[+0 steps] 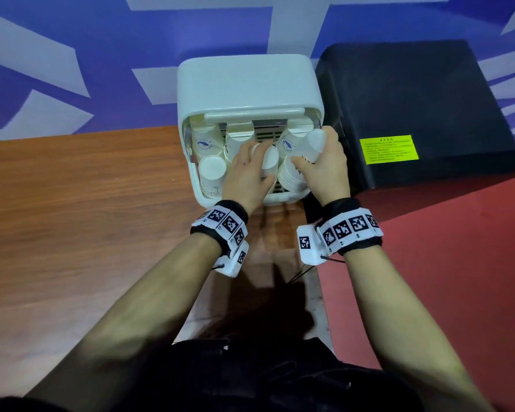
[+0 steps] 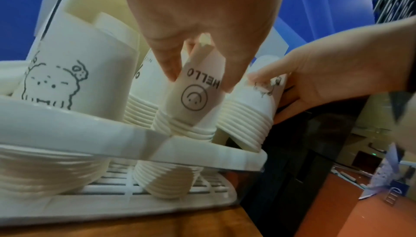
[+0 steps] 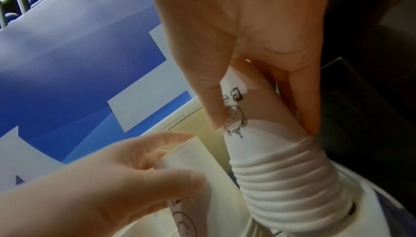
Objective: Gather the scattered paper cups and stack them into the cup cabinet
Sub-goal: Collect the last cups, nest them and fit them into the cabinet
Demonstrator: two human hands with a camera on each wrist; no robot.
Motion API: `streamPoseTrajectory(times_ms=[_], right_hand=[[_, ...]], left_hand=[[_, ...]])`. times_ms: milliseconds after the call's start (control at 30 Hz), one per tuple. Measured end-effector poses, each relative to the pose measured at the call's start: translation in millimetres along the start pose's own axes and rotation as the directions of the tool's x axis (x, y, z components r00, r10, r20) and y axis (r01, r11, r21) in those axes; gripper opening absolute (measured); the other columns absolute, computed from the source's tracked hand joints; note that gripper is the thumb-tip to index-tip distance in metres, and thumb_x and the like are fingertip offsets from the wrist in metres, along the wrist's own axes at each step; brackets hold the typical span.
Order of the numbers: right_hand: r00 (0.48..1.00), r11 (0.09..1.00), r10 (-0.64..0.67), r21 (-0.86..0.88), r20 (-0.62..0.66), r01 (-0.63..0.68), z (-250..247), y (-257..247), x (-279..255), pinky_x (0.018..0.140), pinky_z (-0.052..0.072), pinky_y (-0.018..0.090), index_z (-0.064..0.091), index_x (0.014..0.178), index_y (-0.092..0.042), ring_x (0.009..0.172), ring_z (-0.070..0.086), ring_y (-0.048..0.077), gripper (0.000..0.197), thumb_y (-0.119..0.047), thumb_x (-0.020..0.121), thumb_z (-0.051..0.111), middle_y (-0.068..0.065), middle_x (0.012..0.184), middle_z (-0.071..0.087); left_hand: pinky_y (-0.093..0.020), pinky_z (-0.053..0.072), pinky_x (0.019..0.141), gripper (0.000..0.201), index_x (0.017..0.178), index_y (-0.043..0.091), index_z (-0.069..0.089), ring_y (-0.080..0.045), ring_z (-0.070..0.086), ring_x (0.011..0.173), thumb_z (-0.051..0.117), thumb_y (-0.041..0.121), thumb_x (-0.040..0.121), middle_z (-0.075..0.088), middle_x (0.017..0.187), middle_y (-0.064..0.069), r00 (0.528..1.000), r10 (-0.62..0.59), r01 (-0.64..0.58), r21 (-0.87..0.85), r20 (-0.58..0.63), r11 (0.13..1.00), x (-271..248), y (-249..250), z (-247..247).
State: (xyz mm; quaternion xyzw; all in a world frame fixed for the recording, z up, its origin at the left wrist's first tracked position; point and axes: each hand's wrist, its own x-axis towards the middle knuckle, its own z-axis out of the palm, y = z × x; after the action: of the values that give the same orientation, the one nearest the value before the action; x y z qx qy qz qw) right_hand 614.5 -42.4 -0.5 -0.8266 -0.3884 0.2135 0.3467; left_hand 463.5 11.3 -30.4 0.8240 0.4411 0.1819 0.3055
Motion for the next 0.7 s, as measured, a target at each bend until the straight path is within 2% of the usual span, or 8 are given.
streamPoseTrajectory(times_ms=[67, 167, 367, 500, 600, 700], right_hand=[[1.0, 1.0, 0.005, -0.022, -0.02, -0.006, 2, 0, -3, 0.092, 0.041, 0.039, 0.036, 0.137, -0.01, 0.114, 0.048, 0.032, 0.072, -0.023, 0.077, 0.073, 0.015, 0.126, 0.049], [0.999, 0.998, -0.003, -0.059, -0.037, 0.001, 7, -1, -9, 0.091, 0.041, 0.04, 0.031, 0.142, -0.014, 0.116, 0.048, 0.033, 0.075, -0.025, 0.08, 0.072, 0.014, 0.129, 0.045], [0.995, 0.971, -0.103, -0.217, 0.004, 0.102, 21, -10, -10, 0.085, 0.045, 0.044, 0.027, 0.146, -0.015, 0.115, 0.05, 0.036, 0.078, -0.029, 0.083, 0.07, 0.014, 0.13, 0.043], [0.993, 0.976, -0.12, -0.183, 0.023, 0.122, 24, -9, -4, 0.086, 0.046, 0.043, 0.032, 0.143, -0.014, 0.115, 0.05, 0.035, 0.075, -0.03, 0.082, 0.071, 0.013, 0.13, 0.044], [0.99, 0.975, -0.119, -0.181, 0.08, 0.132, 27, -3, -2, 0.085, 0.045, 0.04, 0.031, 0.144, -0.016, 0.114, 0.051, 0.034, 0.072, -0.027, 0.084, 0.069, 0.014, 0.133, 0.042], [0.979, 0.966, -0.074, -0.232, 0.189, 0.118, 31, 5, -2, 0.086, 0.048, 0.043, 0.028, 0.144, -0.016, 0.11, 0.052, 0.038, 0.071, -0.021, 0.084, 0.067, 0.018, 0.132, 0.04]], left_hand=[[-0.044, 0.05, 0.086, 0.061, 0.14, 0.018, 0.042, -0.031, 0.046, 0.122, 0.061, 0.02, 0.082, 0.039, 0.14, -0.012, 1.0, 0.013, -0.013, 0.028, -0.008, 1.0, 1, -2, -2], [-0.04, 0.051, 0.079, 0.06, 0.14, 0.018, 0.044, -0.029, 0.05, 0.115, 0.06, 0.021, 0.082, 0.045, 0.133, -0.011, 0.999, 0.017, -0.015, 0.039, -0.042, 0.999, -5, -9, -7], [-0.041, 0.049, 0.086, 0.06, 0.141, 0.019, 0.044, -0.029, 0.05, 0.117, 0.063, 0.023, 0.084, 0.045, 0.133, -0.012, 1.0, -0.011, 0.012, 0.096, -0.016, 0.995, -9, -9, -19], [-0.039, 0.048, 0.088, 0.062, 0.143, 0.021, 0.041, -0.027, 0.049, 0.118, 0.063, 0.027, 0.085, 0.043, 0.135, -0.009, 0.999, -0.028, 0.024, 0.144, 0.021, 0.989, -3, -6, -23], [-0.037, 0.046, 0.089, 0.063, 0.144, 0.022, 0.039, -0.026, 0.051, 0.115, 0.063, 0.029, 0.086, 0.043, 0.135, -0.007, 0.999, -0.023, 0.017, 0.161, 0.037, 0.987, -2, -7, -25], [-0.036, 0.045, 0.088, 0.062, 0.144, 0.022, 0.038, -0.025, 0.051, 0.114, 0.063, 0.03, 0.087, 0.043, 0.134, -0.007, 0.999, -0.013, 0.006, 0.181, 0.039, 0.984, -3, -9, -25]])
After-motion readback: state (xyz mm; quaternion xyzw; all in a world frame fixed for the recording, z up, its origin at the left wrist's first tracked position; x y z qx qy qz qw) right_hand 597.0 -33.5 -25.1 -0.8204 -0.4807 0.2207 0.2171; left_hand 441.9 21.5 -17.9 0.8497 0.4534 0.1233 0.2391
